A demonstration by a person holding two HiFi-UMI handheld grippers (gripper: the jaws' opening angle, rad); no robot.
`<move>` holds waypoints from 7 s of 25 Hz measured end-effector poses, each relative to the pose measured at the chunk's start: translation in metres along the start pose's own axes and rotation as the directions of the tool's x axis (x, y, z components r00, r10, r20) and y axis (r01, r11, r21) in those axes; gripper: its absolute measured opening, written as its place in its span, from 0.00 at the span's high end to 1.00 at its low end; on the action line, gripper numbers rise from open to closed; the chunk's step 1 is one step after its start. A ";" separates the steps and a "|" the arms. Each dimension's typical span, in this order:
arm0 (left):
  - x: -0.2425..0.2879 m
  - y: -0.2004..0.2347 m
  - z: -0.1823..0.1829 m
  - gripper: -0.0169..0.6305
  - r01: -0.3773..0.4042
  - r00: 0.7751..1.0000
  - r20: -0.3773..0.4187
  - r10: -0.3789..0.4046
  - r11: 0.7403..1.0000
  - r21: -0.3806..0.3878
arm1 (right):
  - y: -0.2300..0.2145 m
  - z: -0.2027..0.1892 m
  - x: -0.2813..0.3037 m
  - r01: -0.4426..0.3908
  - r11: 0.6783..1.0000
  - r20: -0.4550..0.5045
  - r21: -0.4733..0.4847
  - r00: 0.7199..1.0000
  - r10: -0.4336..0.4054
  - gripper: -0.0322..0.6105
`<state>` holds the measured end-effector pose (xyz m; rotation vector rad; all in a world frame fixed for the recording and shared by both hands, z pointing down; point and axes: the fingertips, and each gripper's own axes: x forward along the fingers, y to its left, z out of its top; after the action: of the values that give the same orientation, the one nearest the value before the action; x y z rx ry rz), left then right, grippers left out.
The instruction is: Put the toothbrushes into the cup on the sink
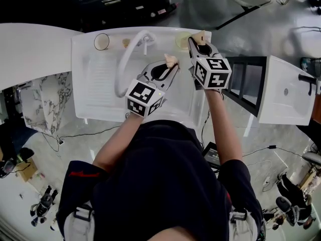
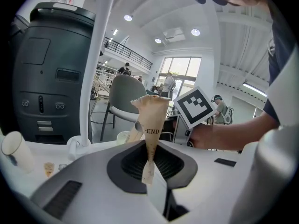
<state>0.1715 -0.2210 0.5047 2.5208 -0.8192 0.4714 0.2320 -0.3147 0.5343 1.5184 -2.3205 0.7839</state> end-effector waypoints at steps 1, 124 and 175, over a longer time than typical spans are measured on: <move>0.000 0.001 0.000 0.91 -0.001 1.000 0.000 0.001 1.000 -0.001 | 0.000 0.000 0.000 -0.004 1.000 -0.002 0.006 1.000 0.004 0.85; -0.240 -0.091 0.003 0.91 -0.083 0.951 0.307 0.022 0.979 0.188 | 0.216 -0.023 -0.224 0.044 0.993 0.234 -0.106 0.972 -0.018 0.89; -0.326 -0.094 -0.064 0.91 -0.326 0.903 0.324 0.282 0.941 0.087 | 0.282 -0.077 -0.233 -0.180 0.967 0.148 -0.182 0.967 0.208 0.89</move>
<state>-0.0321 0.0313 0.3852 2.6431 -1.3578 0.2385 0.0692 -0.0065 0.4005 1.3457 -2.6148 0.5058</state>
